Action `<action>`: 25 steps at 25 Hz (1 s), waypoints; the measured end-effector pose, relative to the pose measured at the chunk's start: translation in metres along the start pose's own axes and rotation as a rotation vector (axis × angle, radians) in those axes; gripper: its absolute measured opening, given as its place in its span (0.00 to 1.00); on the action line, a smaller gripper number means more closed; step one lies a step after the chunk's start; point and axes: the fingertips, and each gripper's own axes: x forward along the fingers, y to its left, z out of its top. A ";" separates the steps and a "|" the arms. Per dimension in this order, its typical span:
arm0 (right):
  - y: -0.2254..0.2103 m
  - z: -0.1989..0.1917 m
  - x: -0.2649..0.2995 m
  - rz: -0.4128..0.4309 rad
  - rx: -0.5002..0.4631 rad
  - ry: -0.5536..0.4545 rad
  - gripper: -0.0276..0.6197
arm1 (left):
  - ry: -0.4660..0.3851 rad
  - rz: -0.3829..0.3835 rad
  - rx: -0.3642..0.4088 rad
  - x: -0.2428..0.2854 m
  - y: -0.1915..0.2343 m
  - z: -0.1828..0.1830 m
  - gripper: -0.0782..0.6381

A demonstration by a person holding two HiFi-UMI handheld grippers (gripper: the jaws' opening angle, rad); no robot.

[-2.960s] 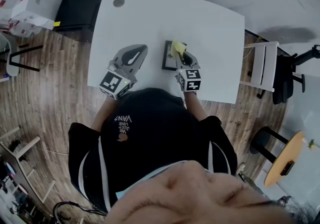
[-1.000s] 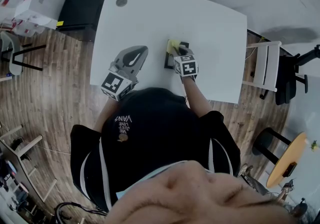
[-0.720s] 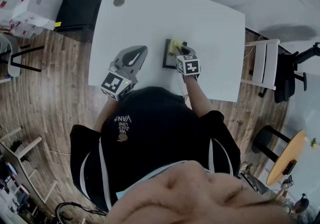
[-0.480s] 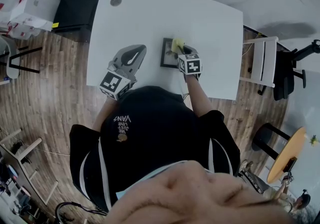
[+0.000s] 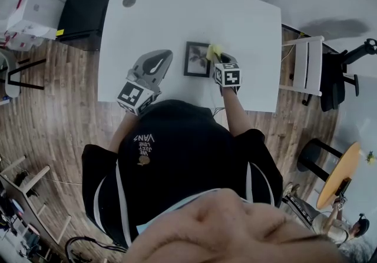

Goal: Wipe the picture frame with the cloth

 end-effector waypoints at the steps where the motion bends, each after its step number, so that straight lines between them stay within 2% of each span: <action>1: -0.003 -0.001 -0.002 -0.007 0.003 0.001 0.11 | -0.001 0.000 -0.005 0.002 -0.001 0.000 0.13; 14: -0.014 0.001 -0.013 -0.022 0.023 -0.013 0.11 | -0.009 0.002 -0.022 0.005 -0.004 0.000 0.13; 19: 0.000 0.013 -0.016 0.021 0.051 -0.046 0.11 | -0.010 0.010 -0.028 0.003 -0.002 0.001 0.13; 25: 0.031 0.021 -0.007 0.083 0.039 -0.052 0.11 | -0.017 0.022 -0.028 -0.004 0.001 0.001 0.13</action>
